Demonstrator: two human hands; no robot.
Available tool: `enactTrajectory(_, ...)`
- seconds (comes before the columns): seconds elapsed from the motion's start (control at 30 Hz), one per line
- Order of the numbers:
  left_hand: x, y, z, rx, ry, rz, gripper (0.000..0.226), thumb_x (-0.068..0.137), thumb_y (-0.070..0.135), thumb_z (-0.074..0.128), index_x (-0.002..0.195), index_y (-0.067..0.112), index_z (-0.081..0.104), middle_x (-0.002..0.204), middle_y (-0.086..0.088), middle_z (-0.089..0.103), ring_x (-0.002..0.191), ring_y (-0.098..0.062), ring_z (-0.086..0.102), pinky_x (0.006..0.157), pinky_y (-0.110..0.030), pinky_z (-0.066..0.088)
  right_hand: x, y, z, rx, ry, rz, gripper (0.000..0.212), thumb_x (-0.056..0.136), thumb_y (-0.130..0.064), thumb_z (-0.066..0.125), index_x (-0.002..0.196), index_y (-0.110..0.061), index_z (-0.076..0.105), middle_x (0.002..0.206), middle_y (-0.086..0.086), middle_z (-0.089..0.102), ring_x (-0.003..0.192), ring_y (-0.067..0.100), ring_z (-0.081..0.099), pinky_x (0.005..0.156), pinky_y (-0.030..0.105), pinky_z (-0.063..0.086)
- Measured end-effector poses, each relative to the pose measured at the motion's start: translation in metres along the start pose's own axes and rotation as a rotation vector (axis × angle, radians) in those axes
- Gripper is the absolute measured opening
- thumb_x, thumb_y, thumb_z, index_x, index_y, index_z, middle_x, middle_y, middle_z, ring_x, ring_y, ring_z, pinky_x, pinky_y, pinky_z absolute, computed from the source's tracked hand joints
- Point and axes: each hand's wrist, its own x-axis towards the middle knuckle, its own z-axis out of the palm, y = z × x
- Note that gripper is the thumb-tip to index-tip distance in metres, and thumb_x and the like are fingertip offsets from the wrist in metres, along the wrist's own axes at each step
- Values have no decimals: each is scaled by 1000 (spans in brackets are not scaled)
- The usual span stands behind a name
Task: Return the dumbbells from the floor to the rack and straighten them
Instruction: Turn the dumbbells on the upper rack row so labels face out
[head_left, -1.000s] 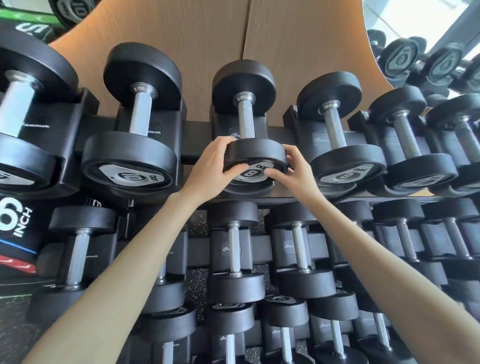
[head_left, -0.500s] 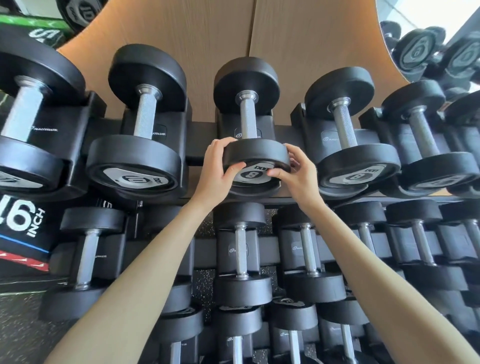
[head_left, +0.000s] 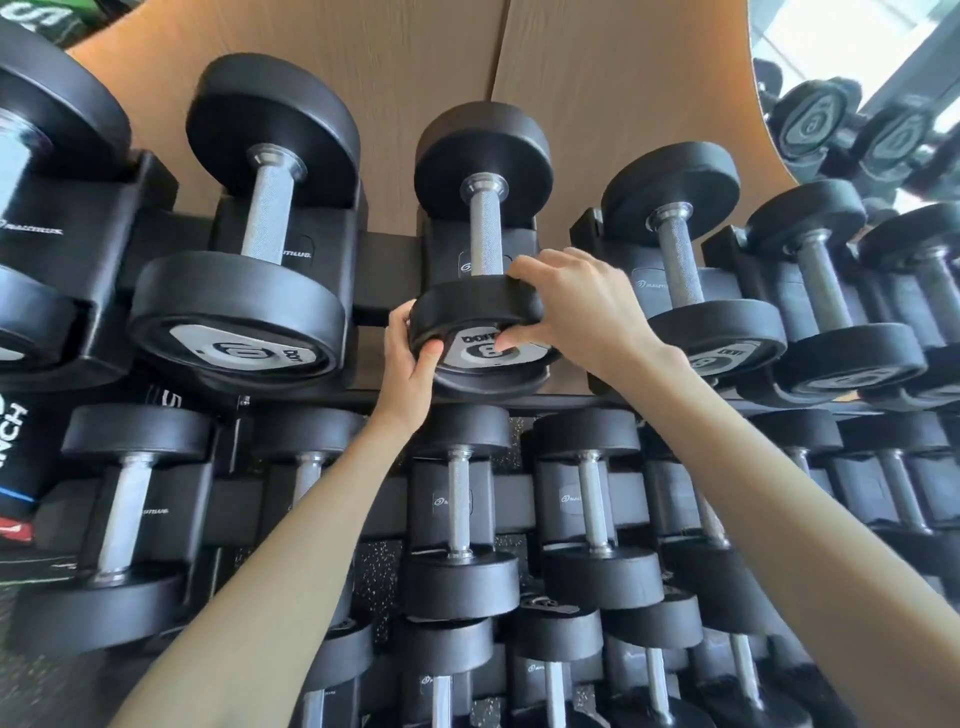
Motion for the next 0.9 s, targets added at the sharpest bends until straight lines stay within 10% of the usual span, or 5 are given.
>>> enactTrajectory(0.53,8,30,-13,224,-192,30,28,91,18,57,111,26,40,113,2,57,107,-16,54,91,-28,39,-39,30,36,746,77,319,55,64,-32,82,109,-32,51,98,1,63,90,31,59,84,50,49)
enactTrajectory(0.73,12,49,-11,499,-186,159,32,90,28,58,115,13,46,108,-3,52,100,-18,48,83,-27,36,-45,35,44,982,98,365,53,67,-12,80,108,-28,51,96,-11,61,98,27,63,79,20,52)
enactTrajectory(0.9,11,45,-23,515,-213,136,37,91,26,58,121,11,43,116,-4,52,102,-14,47,85,-26,35,-41,28,49,901,140,340,55,65,-24,81,112,-27,53,96,-6,60,91,33,60,82,48,51)
